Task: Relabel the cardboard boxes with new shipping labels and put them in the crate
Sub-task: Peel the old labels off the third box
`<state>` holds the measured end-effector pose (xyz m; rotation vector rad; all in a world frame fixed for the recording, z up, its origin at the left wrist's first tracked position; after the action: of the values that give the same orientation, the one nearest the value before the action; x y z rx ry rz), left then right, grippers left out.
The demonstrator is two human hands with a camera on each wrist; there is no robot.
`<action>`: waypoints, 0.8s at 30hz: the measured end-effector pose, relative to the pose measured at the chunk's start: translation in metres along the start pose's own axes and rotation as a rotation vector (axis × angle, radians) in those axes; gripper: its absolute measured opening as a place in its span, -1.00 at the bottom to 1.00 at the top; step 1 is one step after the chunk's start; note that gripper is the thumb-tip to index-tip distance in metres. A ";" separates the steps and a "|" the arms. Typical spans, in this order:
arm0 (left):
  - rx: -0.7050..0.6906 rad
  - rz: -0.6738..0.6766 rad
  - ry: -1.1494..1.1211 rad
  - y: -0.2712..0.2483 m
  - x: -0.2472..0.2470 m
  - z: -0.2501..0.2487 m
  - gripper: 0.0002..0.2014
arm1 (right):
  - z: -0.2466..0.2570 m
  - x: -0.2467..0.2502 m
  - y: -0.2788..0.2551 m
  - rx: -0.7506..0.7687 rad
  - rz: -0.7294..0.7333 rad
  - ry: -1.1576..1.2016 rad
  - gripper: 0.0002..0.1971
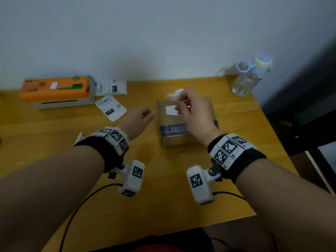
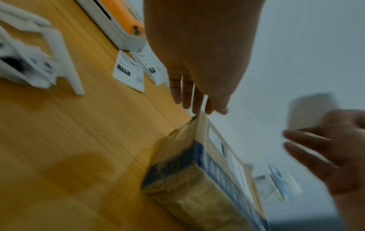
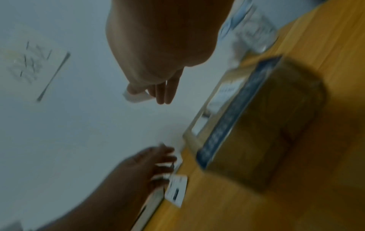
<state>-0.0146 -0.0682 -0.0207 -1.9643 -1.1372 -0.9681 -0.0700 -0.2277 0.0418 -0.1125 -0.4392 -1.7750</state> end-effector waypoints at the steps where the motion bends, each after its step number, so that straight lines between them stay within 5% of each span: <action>1: 0.043 -0.010 -0.143 -0.006 0.005 0.009 -0.64 | -0.002 -0.019 0.000 -0.009 0.061 -0.003 -0.89; 4: 0.166 -0.005 -0.426 -0.024 0.019 0.036 -0.50 | -0.008 -0.079 -0.004 -0.016 0.260 -0.028 -0.90; 9: 0.285 0.013 -0.289 -0.056 0.022 0.108 -0.78 | -0.018 -0.161 -0.031 0.038 0.565 -0.061 -0.89; 15: 0.419 -0.030 -0.123 -0.082 -0.004 0.168 -0.86 | -0.049 -0.221 -0.062 -0.075 0.858 -0.186 -0.78; 20: 0.525 0.017 0.132 -0.072 -0.025 0.190 -0.81 | -0.076 -0.220 -0.067 -0.219 0.807 -0.240 -0.64; 24: 0.636 0.028 0.135 -0.069 -0.029 0.192 -0.52 | -0.077 -0.207 -0.062 -0.218 0.728 -0.226 -0.69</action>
<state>-0.0353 0.1048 -0.1307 -1.3777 -1.1573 -0.6076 -0.0644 -0.0532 -0.1071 -0.5588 -0.3070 -1.0856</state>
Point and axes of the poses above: each hand's wrist, its own y-axis towards the middle knuckle, its own x-axis out of the back of the hand, z = x × y, the point moved 7 cm from there along y, towards the middle knuckle, and after that the axes turned 13 degrees about y, right-handed, at the moved point
